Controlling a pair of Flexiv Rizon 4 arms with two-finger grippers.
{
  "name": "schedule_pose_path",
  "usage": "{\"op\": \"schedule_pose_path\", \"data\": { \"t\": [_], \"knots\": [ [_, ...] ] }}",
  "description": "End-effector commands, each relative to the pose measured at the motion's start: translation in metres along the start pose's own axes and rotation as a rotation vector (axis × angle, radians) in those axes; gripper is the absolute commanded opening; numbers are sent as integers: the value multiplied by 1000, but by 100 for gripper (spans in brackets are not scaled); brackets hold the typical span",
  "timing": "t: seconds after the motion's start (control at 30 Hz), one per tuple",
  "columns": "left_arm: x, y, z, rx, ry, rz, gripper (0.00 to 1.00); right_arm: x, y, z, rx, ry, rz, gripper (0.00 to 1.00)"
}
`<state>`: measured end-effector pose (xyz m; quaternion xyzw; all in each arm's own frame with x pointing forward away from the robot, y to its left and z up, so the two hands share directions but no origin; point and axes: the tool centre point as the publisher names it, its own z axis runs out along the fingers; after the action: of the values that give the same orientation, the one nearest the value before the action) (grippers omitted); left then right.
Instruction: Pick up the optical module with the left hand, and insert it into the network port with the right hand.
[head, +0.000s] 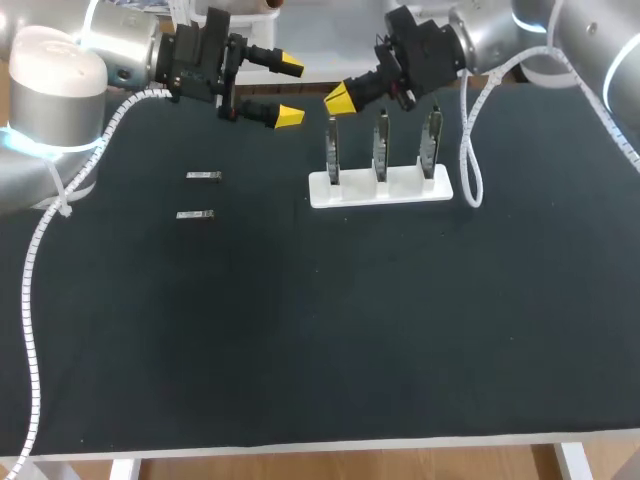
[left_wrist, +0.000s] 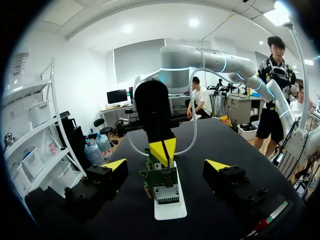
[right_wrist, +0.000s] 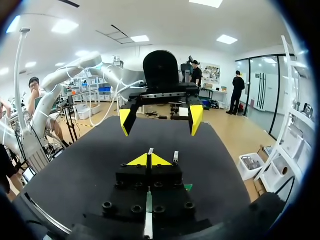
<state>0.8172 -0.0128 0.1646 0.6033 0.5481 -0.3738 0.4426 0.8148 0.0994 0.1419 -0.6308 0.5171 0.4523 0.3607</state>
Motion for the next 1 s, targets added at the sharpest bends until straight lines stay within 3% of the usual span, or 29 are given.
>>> {"op": "schedule_pose_path", "data": {
  "t": [0.03,0.7,1.0],
  "knots": [
    [0,-1,0,-4,-1,3,100,9,-9,0,-56,-13,11,0],
    [0,-1,0,-4,-1,3,100,28,-9,4,-85,-33,50,0],
    [0,-1,0,-4,-1,3,100,11,-12,-2,-59,-50,-12,0]
  ]
}}
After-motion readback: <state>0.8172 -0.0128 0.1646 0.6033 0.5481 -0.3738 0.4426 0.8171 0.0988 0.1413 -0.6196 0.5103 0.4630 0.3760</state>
